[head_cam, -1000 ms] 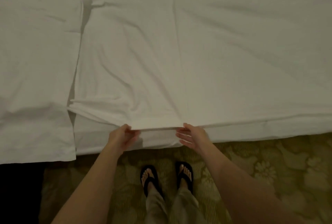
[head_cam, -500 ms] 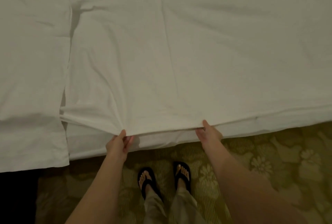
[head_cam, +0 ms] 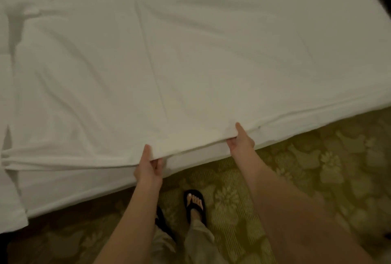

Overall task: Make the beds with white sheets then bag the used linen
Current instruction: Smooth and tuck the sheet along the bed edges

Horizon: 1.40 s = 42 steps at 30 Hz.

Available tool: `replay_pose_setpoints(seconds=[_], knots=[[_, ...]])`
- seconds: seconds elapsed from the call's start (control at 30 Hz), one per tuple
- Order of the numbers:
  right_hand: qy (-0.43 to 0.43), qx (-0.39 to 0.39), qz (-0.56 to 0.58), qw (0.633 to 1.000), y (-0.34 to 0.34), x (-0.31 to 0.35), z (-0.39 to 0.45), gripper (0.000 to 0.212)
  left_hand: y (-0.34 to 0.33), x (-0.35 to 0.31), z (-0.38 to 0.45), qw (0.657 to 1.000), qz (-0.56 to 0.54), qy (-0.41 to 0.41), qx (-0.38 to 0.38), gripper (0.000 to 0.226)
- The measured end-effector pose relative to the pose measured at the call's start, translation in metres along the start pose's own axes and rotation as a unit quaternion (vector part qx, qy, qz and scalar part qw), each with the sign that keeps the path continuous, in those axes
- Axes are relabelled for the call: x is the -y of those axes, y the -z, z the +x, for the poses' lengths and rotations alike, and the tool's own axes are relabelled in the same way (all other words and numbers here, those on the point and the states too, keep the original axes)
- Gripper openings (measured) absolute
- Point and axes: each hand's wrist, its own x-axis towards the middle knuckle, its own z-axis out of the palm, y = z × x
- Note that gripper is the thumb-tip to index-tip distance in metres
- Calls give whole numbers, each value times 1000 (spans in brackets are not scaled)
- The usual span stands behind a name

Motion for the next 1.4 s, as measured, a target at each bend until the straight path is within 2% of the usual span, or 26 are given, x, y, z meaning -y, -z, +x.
replay_pose_setpoints(seconds=[0.1,0.17,0.23,0.3,0.4,0.47,0.53,0.63,0.7,0.77,0.83,0.9,0.97,1.03,1.13,1.23,1.3,1.33,1.4], knots=[[40,-20,19,999,-6,41,15,28,-48,46,-15,997,5,36,63,27],[64,-46,31,996,-2,63,26,23,-66,81,-23,998,1,34,60,29],[61,-62,38,996,13,73,38,23,-66,105,-29,999,21,20,29,17],[36,-47,52,997,33,73,48,25,-59,112,-32,998,49,22,21,11],[16,-17,72,997,41,85,57,24,-67,107,-28,998,21,26,47,28],[31,-12,44,998,31,113,62,34,-88,106,-29,995,13,33,90,40],[67,-25,22,997,21,145,70,44,-111,110,-32,992,10,38,119,41],[111,-52,3,992,21,167,78,41,-125,121,-32,993,8,37,110,40],[110,-79,2,991,37,153,82,37,-112,126,-29,995,45,36,83,41],[91,-89,69,989,55,123,86,29,-92,126,-24,992,90,41,73,31],[69,-69,150,984,60,95,86,28,-79,117,-19,991,101,42,78,24],[53,-29,176,982,51,79,79,37,-77,99,-16,994,78,29,77,37],[55,-7,153,987,36,65,71,49,-74,76,-8,997,43,6,56,48],[62,2,83,995,23,49,62,56,-68,50,4,999,24,-12,31,49],[89,-37,12,995,17,25,51,44,-51,14,15,999,4,-35,-6,49],[91,-82,44,992,20,8,38,37,-25,-6,15,997,-1,-50,-57,41],[55,-57,47,996,14,-15,21,40,-9,-17,14,998,-3,-39,-55,20],[33,-31,32,998,6,-31,9,41,-3,-23,16,998,-9,-31,-59,17],[-18,31,-3,999,-20,-68,-19,40,7,-45,19,997,-24,-31,-67,33]])
